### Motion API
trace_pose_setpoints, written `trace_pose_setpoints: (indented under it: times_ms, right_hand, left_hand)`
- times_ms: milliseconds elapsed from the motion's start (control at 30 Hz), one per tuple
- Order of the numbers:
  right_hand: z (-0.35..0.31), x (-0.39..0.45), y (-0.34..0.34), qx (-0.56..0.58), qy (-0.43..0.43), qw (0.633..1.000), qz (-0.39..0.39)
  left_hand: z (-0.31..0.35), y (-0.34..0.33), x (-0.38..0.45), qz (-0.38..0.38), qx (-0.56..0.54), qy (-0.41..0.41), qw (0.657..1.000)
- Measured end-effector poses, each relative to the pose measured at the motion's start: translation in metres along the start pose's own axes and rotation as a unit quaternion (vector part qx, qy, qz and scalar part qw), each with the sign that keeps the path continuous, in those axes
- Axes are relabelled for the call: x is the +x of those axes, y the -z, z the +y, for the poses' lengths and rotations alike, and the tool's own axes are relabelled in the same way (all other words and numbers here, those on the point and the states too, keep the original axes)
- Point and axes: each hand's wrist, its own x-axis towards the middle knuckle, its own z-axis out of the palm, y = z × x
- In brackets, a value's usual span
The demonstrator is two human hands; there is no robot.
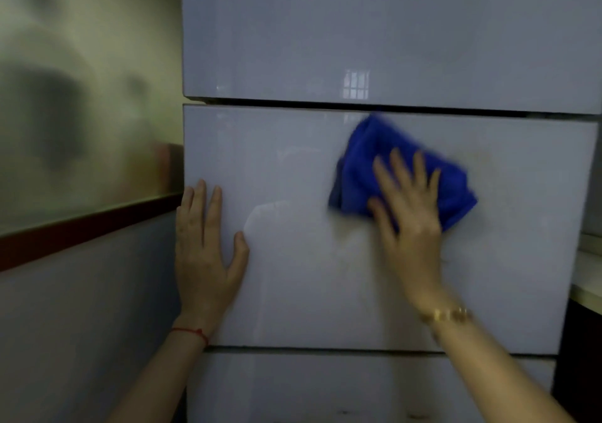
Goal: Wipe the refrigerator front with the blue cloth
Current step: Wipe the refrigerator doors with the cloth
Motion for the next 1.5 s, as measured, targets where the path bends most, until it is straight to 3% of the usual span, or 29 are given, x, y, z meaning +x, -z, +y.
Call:
trace_pose_setpoints:
  times_ms: [100, 167, 333, 400, 533, 600, 667, 800, 900, 1000, 1067, 1133, 1233, 1300, 1400, 1500]
  right_hand:
    - [0.007, -0.097, 0.011, -0.025, 0.067, 0.994, -0.083]
    - [0.025, -0.109, 0.025, -0.028, 0.070, 0.992, -0.096]
    - [0.045, 0.007, 0.026, 0.003, -0.095, 0.994, 0.057]
    - [0.037, 0.020, 0.020, 0.007, -0.116, 0.990, 0.079]
    - [0.026, -0.078, 0.021, -0.017, -0.039, 0.999, -0.017]
    - [0.033, -0.117, 0.031, -0.026, -0.047, 0.998, -0.035]
    - [0.048, -0.100, 0.037, -0.001, -0.110, 0.994, 0.014]
    - [0.060, 0.019, 0.030, 0.021, -0.255, 0.953, 0.162]
    - [0.032, 0.037, 0.013, 0.013, -0.155, 0.981, 0.117]
    - [0.008, -0.040, 0.008, -0.008, 0.003, 1.000, -0.025]
    - [0.021, -0.076, 0.021, -0.025, 0.047, 0.996, -0.064]
    - [0.045, -0.058, 0.033, -0.008, -0.002, 0.999, -0.031]
    - [0.056, 0.016, 0.034, 0.038, -0.158, 0.982, 0.092]
    - [0.043, 0.045, 0.023, 0.036, -0.181, 0.975, 0.123]
    - [0.012, -0.005, 0.001, 0.009, -0.045, 0.998, 0.033]
    - [-0.003, -0.106, 0.000, -0.021, 0.111, 0.989, -0.094]
  left_hand:
    - [0.000, -0.001, 0.000, 0.002, 0.003, -0.001, 1.000]
    - [-0.001, 0.000, 0.000, 0.001, 0.003, 0.000, 1.000]
    - [0.001, -0.001, -0.001, -0.005, 0.008, 0.007, 1.000]
    - [0.001, 0.000, -0.001, -0.007, 0.007, 0.007, 1.000]
    - [-0.001, -0.001, -0.001, -0.004, 0.003, -0.001, 1.000]
    - [-0.002, -0.002, -0.002, -0.001, 0.001, -0.004, 1.000]
    - [-0.003, -0.002, -0.002, 0.007, 0.000, -0.006, 1.000]
    - [-0.001, -0.002, -0.002, 0.011, 0.003, -0.012, 1.000]
    - [-0.001, -0.002, -0.002, 0.009, 0.002, -0.011, 1.000]
    - [-0.001, -0.001, -0.002, 0.013, -0.001, -0.009, 1.000]
    - [-0.002, -0.001, -0.002, 0.013, -0.003, -0.011, 1.000]
    - [-0.002, -0.002, -0.002, 0.013, -0.003, -0.011, 1.000]
    - [-0.002, -0.004, -0.002, 0.011, 0.002, -0.006, 1.000]
    - [-0.002, -0.003, -0.001, 0.009, 0.006, -0.006, 1.000]
    - [-0.003, -0.002, -0.002, 0.005, 0.007, -0.004, 1.000]
    - [-0.002, -0.001, -0.002, 0.000, 0.008, 0.002, 1.000]
